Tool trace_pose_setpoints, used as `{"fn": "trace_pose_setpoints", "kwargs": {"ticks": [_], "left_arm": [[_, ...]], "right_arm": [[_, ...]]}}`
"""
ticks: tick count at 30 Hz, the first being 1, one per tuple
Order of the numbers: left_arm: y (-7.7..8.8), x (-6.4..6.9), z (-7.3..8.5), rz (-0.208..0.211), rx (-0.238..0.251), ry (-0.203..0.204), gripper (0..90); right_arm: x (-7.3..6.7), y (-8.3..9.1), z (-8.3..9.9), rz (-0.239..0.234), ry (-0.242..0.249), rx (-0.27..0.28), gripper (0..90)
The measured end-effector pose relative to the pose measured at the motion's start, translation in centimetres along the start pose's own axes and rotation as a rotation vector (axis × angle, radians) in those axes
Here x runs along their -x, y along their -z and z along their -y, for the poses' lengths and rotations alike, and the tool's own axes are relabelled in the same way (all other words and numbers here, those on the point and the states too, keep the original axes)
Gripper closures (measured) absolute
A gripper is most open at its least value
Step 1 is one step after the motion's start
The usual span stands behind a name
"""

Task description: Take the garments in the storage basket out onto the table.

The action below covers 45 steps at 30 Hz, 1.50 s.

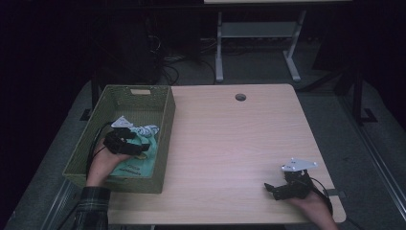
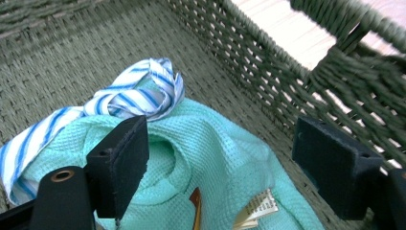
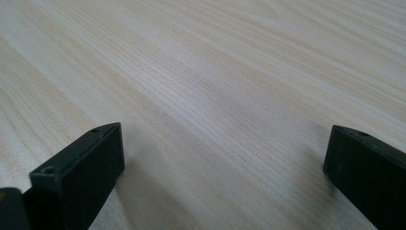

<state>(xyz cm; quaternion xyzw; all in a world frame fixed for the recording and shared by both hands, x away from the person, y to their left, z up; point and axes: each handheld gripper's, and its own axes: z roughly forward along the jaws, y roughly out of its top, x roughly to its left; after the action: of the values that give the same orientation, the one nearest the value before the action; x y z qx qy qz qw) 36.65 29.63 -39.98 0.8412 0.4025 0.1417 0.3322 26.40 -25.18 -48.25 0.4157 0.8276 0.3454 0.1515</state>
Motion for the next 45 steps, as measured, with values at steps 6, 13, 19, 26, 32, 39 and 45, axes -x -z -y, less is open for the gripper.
{"fn": "trace_pose_setpoints", "kwargs": {"ticks": [6,13,19,26,32,39,45], "left_arm": [[-0.6,0.0,0.1,-0.007,-0.059,0.007,23.2],[-1.1,0.3,0.1,0.016,-0.108,0.0,29.6],[-1.5,0.4,0.1,0.024,-0.144,0.012,35.7],[-1.6,0.6,0.1,0.038,-0.168,0.001,47.6],[-1.3,0.5,0.0,0.043,-0.189,0.014,65.5],[-0.9,0.3,-0.1,0.038,-0.177,0.05,80.8],[0.3,-0.3,-0.1,0.038,-0.124,0.08,83.0]], "right_arm": [[0.0,0.0,0.0,0.0,0.0,0.0,0.0],[0.0,0.0,0.0,0.0,0.0,0.0,0.0],[0.0,0.0,0.0,0.0,0.0,0.0,0.0],[0.0,0.0,0.0,0.0,0.0,0.0,0.0],[0.0,0.0,0.0,0.0,0.0,0.0,0.0],[0.0,0.0,0.0,0.002,-0.002,0.0,0.0],[0.0,0.0,0.0,0.002,-0.002,0.0,0.0]]}}
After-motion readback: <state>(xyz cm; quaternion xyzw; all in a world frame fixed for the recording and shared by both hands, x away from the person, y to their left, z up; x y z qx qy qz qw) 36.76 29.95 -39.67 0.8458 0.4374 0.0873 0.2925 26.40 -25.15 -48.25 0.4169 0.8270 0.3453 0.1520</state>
